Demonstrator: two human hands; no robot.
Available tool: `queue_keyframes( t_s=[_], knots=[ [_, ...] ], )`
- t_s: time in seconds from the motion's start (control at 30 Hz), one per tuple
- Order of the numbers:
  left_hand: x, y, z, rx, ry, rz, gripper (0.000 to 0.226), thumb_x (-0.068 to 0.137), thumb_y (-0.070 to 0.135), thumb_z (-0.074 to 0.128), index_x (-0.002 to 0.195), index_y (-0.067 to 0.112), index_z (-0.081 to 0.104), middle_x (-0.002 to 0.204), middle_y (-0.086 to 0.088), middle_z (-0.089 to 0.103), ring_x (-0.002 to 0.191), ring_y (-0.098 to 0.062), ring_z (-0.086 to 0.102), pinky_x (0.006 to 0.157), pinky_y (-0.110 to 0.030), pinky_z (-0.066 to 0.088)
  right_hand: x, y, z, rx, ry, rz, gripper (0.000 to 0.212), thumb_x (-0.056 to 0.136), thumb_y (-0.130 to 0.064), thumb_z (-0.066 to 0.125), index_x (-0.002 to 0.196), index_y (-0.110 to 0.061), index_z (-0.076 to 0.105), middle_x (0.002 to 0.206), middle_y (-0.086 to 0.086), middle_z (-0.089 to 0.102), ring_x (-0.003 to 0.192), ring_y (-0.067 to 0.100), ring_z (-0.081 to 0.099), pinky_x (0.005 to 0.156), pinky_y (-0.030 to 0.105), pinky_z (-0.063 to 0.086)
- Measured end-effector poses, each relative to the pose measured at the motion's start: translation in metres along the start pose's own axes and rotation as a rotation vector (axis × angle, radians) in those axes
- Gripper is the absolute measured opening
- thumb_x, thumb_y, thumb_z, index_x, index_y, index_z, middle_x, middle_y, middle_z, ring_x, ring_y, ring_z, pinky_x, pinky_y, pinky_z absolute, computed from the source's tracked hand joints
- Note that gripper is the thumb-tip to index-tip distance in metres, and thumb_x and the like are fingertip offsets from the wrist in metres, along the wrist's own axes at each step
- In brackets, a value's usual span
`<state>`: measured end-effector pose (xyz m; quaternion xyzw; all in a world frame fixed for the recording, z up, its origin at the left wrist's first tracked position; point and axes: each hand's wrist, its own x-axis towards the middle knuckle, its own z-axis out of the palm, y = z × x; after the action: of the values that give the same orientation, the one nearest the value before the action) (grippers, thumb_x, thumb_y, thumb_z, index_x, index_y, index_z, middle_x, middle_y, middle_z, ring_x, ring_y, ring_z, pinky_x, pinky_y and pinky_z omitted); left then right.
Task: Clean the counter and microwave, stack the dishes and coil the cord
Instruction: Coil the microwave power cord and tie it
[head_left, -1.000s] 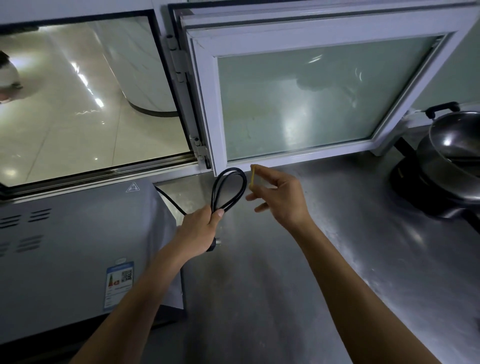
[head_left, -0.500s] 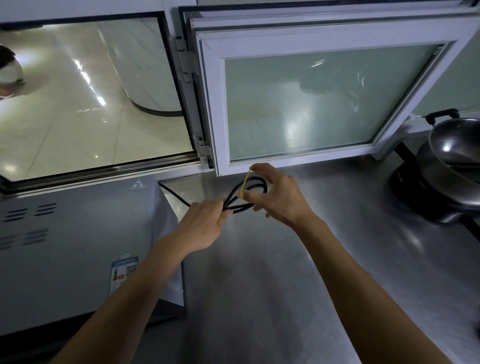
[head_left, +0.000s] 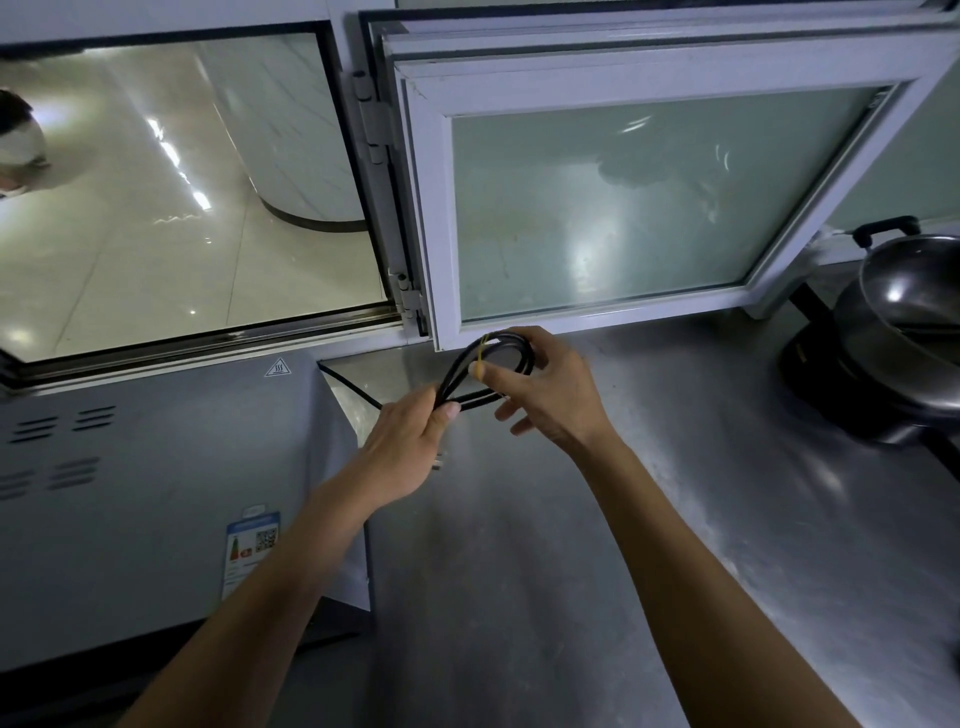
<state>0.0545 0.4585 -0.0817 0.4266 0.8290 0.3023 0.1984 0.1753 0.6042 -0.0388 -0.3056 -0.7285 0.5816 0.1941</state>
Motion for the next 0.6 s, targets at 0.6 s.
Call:
queue_keyframes(
  t_s=[0.6],
  knots=[
    [0.000,0.000,0.001,-0.239,0.053,0.051,0.031,0.106,0.032,0.038,0.134,0.025,0.052,0.116,0.001,0.065,0.105,-0.011,0.059,0.088,-0.027,0.046,-0.005,0.008,0.036,0.409,-0.130,0.241,0.042,0.083,-0.041,0.077,0.107,-0.008,0.067,0.095,0.010,0.075,0.063,0.026,0.066,0.053,0.034,0.056]
  ],
)
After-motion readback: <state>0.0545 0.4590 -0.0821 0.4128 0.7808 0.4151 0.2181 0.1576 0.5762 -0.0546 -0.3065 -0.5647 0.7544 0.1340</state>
